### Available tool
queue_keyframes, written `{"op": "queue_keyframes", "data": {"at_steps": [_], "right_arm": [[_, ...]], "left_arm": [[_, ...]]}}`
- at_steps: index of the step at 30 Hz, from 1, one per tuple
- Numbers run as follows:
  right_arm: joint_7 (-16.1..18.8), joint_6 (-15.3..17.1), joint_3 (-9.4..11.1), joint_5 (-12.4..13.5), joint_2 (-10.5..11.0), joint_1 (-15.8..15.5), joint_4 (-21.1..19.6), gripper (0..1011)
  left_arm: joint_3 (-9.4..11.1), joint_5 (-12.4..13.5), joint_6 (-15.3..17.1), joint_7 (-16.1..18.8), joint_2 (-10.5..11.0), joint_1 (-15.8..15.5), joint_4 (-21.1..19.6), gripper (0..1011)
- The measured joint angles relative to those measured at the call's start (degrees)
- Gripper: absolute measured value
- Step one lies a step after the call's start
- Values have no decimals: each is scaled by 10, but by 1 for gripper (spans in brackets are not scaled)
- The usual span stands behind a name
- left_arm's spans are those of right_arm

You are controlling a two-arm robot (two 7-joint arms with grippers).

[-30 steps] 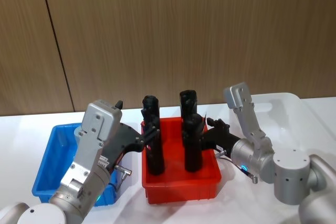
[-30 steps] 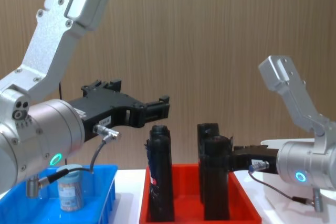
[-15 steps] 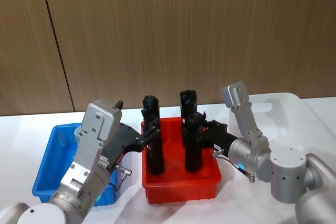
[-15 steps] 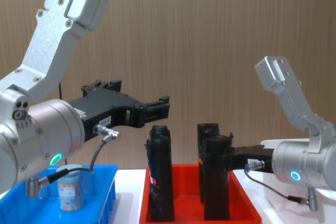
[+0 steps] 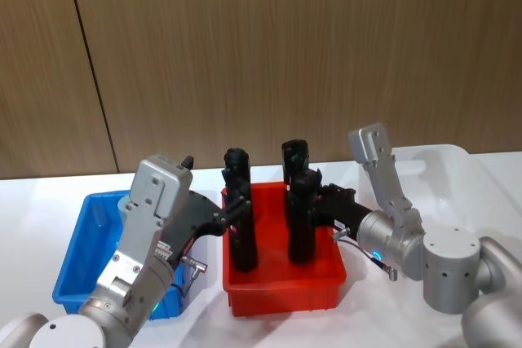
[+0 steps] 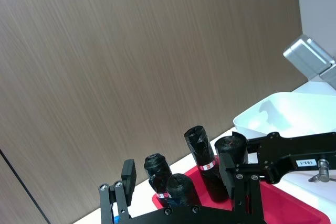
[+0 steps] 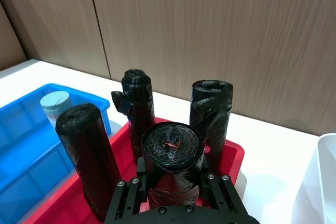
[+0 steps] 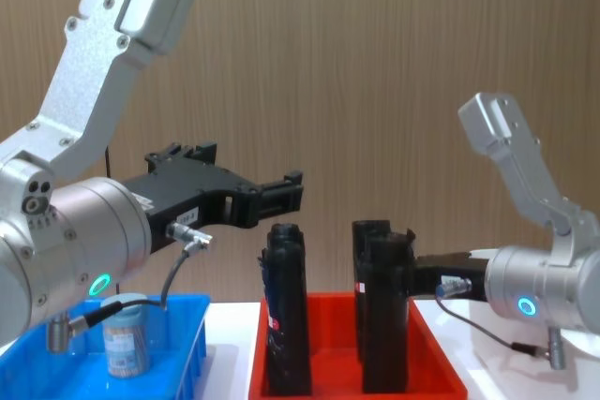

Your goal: Pick the cotton swabs from the blue box and place them into the white box.

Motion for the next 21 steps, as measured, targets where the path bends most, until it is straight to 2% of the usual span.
{"op": "queue_keyframes", "data": {"at_steps": [8,21], "right_arm": [[-1,1,5,9,6,-11,-33,523],[-8,12,23,30,31,-42,-140,523]], "left_arm": [[0,0,0,0,0,0,0,1004],[0,0,0,0,0,0,0,1004]]}}
